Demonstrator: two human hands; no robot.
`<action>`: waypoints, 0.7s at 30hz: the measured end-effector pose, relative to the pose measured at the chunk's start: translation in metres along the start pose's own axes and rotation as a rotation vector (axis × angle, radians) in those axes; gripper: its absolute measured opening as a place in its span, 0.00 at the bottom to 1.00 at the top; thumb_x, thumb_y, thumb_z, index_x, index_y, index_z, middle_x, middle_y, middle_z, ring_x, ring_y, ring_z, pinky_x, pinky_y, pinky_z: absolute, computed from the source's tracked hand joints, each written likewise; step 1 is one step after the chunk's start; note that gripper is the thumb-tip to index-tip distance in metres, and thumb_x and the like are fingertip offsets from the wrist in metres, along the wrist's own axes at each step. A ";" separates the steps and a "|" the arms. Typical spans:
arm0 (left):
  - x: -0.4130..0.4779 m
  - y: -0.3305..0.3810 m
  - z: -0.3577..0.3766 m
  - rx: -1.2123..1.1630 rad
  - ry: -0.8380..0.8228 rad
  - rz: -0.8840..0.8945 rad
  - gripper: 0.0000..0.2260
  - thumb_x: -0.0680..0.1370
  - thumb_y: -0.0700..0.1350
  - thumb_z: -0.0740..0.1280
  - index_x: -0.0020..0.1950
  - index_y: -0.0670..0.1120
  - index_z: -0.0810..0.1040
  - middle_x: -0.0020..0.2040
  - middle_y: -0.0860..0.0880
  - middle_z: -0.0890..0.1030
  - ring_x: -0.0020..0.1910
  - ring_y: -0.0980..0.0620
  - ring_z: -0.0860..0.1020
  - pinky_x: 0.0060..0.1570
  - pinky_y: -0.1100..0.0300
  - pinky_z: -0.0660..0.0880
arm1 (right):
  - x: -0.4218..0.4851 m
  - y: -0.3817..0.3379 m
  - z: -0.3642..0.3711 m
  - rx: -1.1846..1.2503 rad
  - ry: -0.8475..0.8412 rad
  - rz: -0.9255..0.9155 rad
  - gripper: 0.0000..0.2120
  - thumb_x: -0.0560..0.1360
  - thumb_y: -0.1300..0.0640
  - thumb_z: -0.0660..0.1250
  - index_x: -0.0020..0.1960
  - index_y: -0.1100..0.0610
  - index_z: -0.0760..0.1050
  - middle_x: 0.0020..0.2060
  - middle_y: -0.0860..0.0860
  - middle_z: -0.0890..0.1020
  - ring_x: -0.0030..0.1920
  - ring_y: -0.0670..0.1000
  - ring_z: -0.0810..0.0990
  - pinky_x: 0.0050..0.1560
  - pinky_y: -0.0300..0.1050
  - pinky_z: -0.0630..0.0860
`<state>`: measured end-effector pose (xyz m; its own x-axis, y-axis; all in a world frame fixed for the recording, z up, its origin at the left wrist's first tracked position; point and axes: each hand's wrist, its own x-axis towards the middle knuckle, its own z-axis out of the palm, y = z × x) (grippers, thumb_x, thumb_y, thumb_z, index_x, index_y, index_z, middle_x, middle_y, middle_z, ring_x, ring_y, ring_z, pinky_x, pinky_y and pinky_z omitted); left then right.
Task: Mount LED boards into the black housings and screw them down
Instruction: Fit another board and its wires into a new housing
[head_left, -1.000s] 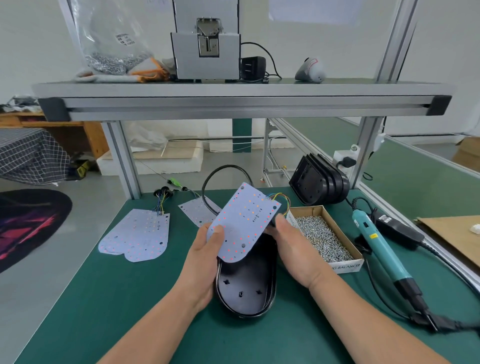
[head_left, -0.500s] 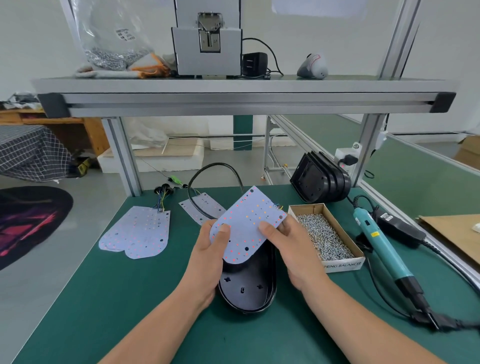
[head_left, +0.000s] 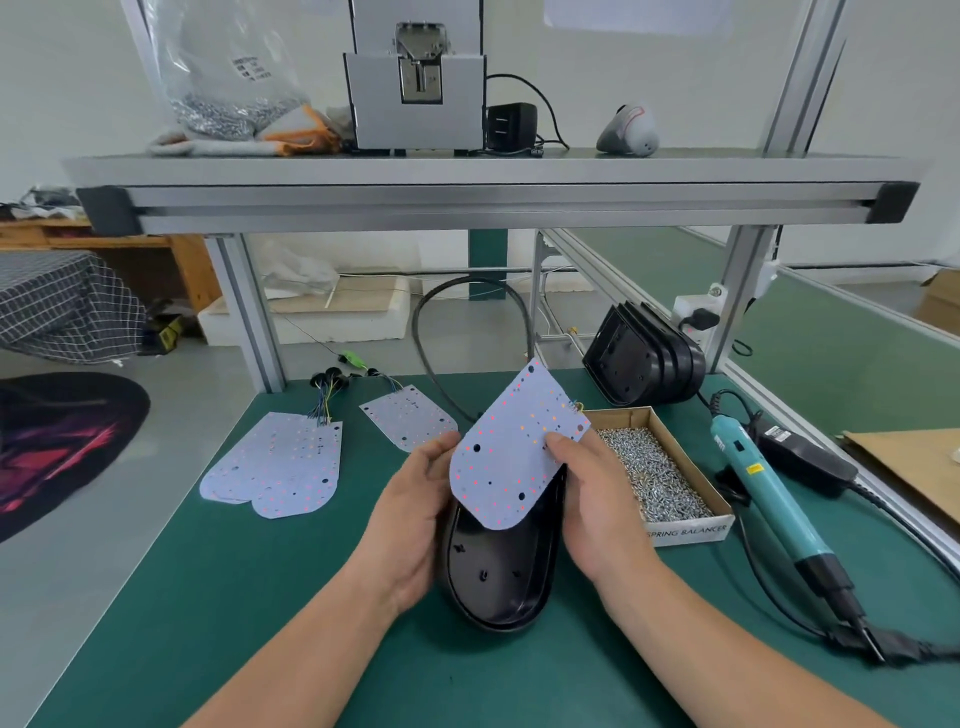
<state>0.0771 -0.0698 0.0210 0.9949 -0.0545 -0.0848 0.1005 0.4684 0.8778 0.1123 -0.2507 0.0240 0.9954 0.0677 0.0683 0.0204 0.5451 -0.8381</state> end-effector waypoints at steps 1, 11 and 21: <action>-0.001 0.000 0.001 0.045 0.000 0.015 0.22 0.81 0.35 0.70 0.75 0.41 0.72 0.68 0.40 0.82 0.68 0.35 0.80 0.73 0.32 0.71 | 0.000 -0.001 0.000 0.004 -0.001 -0.001 0.15 0.82 0.66 0.63 0.65 0.60 0.81 0.63 0.59 0.85 0.60 0.56 0.84 0.58 0.49 0.81; -0.010 0.002 0.005 0.512 -0.091 0.108 0.16 0.85 0.33 0.63 0.69 0.46 0.80 0.63 0.47 0.86 0.65 0.45 0.83 0.69 0.41 0.77 | -0.002 -0.004 -0.004 -0.115 -0.075 -0.018 0.14 0.83 0.61 0.65 0.64 0.54 0.84 0.63 0.57 0.85 0.60 0.56 0.84 0.63 0.54 0.80; -0.013 0.002 0.020 0.175 -0.093 -0.065 0.17 0.86 0.34 0.57 0.55 0.39 0.87 0.55 0.42 0.88 0.49 0.49 0.86 0.51 0.56 0.83 | -0.008 -0.008 -0.003 -0.154 -0.062 0.044 0.12 0.83 0.57 0.66 0.62 0.53 0.85 0.61 0.57 0.86 0.58 0.57 0.86 0.62 0.56 0.81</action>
<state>0.0642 -0.0860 0.0333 0.9805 -0.1647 -0.1075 0.1538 0.3013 0.9410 0.1045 -0.2580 0.0289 0.9880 0.1429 0.0591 -0.0041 0.4066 -0.9136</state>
